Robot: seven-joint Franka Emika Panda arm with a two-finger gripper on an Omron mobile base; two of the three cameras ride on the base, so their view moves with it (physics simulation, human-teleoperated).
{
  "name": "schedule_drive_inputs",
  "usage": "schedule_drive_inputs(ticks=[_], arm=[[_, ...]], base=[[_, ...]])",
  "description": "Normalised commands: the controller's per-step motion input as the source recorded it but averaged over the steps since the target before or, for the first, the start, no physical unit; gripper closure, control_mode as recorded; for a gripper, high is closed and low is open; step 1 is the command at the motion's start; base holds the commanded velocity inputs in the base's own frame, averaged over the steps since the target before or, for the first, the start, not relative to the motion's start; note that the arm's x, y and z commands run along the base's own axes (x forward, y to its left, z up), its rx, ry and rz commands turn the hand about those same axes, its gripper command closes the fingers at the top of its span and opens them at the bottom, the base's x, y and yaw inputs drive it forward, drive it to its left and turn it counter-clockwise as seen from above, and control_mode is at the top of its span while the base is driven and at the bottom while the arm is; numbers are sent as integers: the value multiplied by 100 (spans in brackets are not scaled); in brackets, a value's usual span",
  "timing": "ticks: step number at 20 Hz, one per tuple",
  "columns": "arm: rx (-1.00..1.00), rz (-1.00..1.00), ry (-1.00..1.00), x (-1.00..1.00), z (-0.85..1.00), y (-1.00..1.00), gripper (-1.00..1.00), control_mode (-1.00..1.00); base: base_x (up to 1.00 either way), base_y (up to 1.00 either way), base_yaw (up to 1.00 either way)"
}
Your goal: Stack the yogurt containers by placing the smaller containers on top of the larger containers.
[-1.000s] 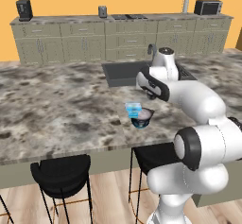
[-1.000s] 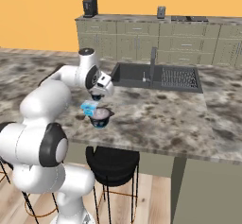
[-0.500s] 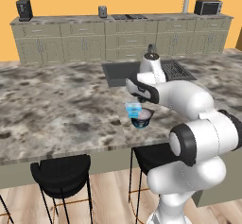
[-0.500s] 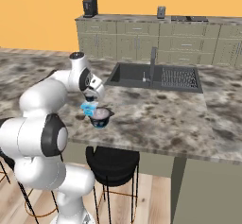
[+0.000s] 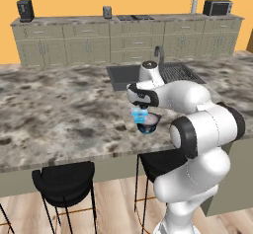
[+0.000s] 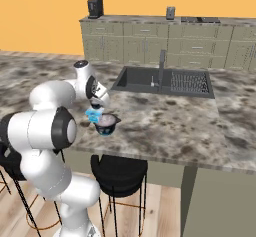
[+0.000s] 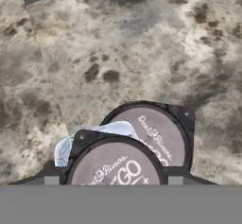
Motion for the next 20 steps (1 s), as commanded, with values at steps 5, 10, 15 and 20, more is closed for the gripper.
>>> schedule_drive_inputs(ticks=[5, 10, 15, 20], arm=[[0, -9, 0, 40, -12, 0, 100, -100], [0, -8, 1, 11, -3, 0, 100, -100], [7, -8, 8, -2, 6, 0, 100, -100], [13, -6, 7, -8, 22, 0, 100, -100]], base=[[0, 0, 0], [0, 0, 0], [0, 0, 0], [0, 0, 0]])
